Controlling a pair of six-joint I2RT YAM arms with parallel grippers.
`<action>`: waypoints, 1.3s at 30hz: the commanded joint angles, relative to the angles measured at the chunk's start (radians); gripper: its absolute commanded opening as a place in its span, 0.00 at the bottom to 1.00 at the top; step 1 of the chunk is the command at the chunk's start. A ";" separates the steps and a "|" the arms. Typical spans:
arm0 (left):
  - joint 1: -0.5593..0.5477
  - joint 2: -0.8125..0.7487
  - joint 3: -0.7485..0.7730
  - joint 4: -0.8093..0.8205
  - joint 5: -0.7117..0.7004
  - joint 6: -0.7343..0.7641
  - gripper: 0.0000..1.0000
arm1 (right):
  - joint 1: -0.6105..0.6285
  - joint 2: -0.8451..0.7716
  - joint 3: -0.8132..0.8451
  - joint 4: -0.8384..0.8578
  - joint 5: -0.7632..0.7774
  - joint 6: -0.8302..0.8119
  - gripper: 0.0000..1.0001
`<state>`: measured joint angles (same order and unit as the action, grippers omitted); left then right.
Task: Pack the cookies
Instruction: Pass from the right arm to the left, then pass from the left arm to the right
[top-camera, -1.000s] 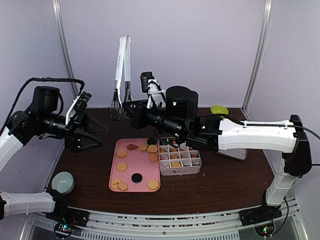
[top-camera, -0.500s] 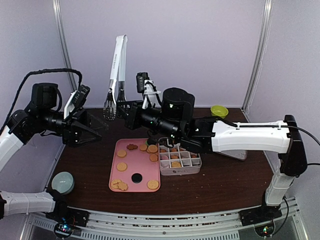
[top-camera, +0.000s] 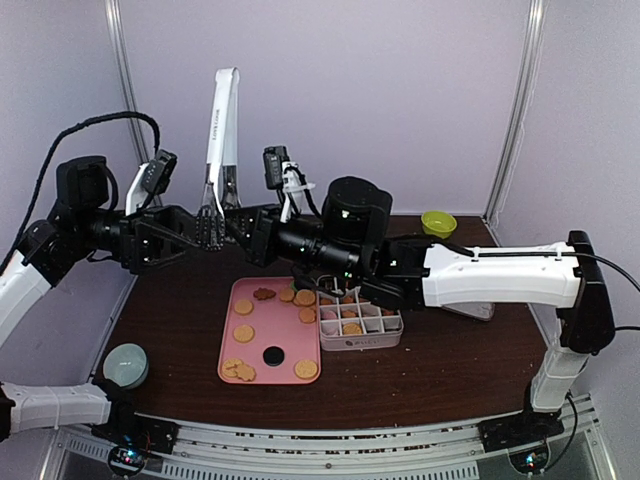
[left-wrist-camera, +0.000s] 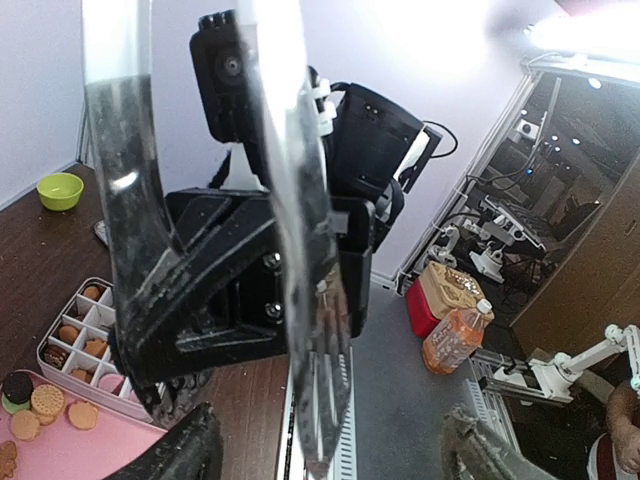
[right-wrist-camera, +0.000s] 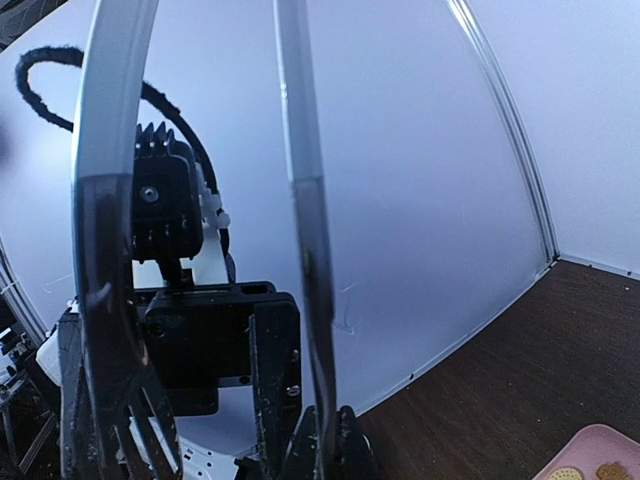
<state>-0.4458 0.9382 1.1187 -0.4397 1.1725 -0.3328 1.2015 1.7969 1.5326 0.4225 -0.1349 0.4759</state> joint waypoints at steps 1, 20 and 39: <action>0.007 0.024 -0.016 0.160 0.055 -0.151 0.65 | 0.008 0.003 0.030 0.034 -0.052 -0.009 0.00; 0.008 0.095 0.095 -0.322 0.061 0.257 0.00 | -0.124 -0.109 -0.066 -0.095 -0.395 -0.024 0.87; -0.001 0.198 0.176 -0.900 -0.187 0.981 0.00 | -0.205 -0.052 0.196 -0.494 -0.659 -0.156 0.89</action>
<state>-0.4438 1.1355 1.2602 -1.2751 1.0248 0.5102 1.0016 1.6924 1.6772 0.0013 -0.7433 0.3355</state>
